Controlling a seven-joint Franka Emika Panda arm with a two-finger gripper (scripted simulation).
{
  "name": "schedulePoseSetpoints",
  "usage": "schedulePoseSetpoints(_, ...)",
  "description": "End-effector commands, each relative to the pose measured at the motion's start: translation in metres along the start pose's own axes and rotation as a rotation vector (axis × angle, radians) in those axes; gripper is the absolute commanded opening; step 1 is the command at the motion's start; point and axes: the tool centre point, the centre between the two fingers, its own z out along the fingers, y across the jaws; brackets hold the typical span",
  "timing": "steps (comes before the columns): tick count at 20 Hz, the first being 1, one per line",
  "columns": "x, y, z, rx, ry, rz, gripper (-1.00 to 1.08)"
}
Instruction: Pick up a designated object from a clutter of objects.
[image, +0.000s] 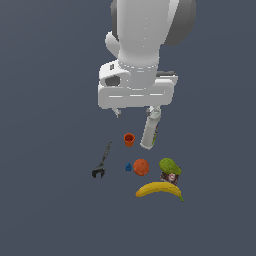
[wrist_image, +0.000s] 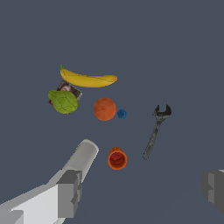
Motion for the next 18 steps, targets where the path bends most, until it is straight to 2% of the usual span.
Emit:
schedulePoseSetpoints(1,0.006,-0.002,0.013,-0.001,-0.003,-0.033,1.00)
schedulePoseSetpoints(6,0.023,-0.007,0.051,0.000,-0.008,-0.128,1.00)
schedulePoseSetpoints(18,0.053,-0.029,0.171,0.019,-0.019,-0.410,1.00)
